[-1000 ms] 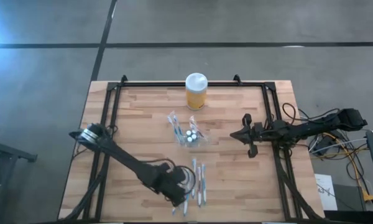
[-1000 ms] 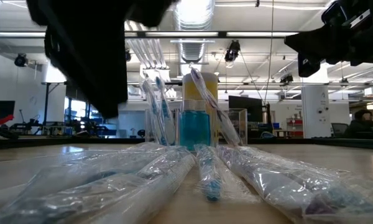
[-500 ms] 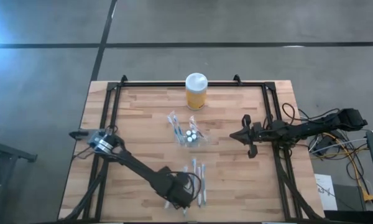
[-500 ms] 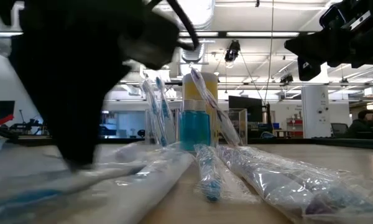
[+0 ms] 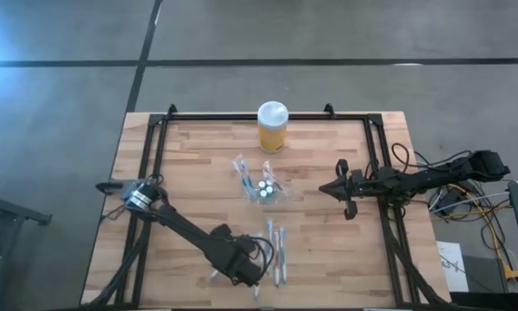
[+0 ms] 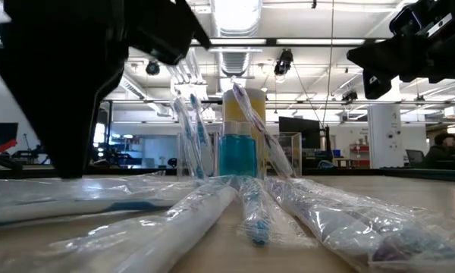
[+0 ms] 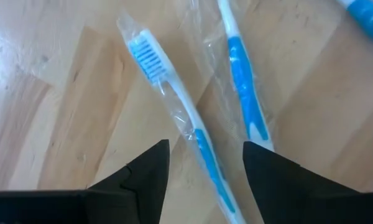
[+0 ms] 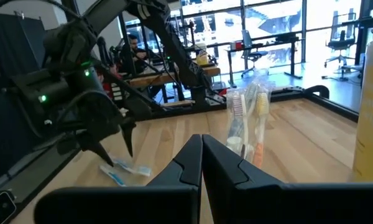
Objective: Pick & Place toothbrushing station
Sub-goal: Put the blue toothbrush into the transparent organizer
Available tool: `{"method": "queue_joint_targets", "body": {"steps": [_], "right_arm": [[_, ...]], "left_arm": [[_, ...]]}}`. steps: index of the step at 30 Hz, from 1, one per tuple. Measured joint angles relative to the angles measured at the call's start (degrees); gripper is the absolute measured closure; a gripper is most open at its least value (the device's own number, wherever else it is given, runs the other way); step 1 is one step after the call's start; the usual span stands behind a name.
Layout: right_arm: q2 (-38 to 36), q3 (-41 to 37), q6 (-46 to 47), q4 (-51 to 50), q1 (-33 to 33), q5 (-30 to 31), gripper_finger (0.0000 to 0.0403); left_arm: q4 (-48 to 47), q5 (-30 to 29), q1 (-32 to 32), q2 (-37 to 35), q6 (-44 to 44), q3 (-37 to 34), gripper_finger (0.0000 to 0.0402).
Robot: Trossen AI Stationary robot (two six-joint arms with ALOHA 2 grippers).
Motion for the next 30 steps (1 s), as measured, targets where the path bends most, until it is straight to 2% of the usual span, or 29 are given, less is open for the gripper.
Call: {"method": "queue_joint_targets", "body": {"steps": [7, 17, 30], "right_arm": [[0.0, 0.0, 0.2, -0.2, 0.0, 0.0, 0.0394], [0.0, 0.0, 0.8, -0.5, 0.0, -0.2, 0.0394], [0.0, 0.0, 0.6, -1.1, 0.0, -0.1, 0.0394]], "left_arm": [[0.3, -0.4, 0.5, -1.7, -3.9, 0.1, 0.0193], [0.7, -4.9, 3.2, -1.6, -4.8, -1.0, 0.0193], [11.3, 0.8, 4.8, -1.8, -3.8, -9.8, 0.0194]]}}
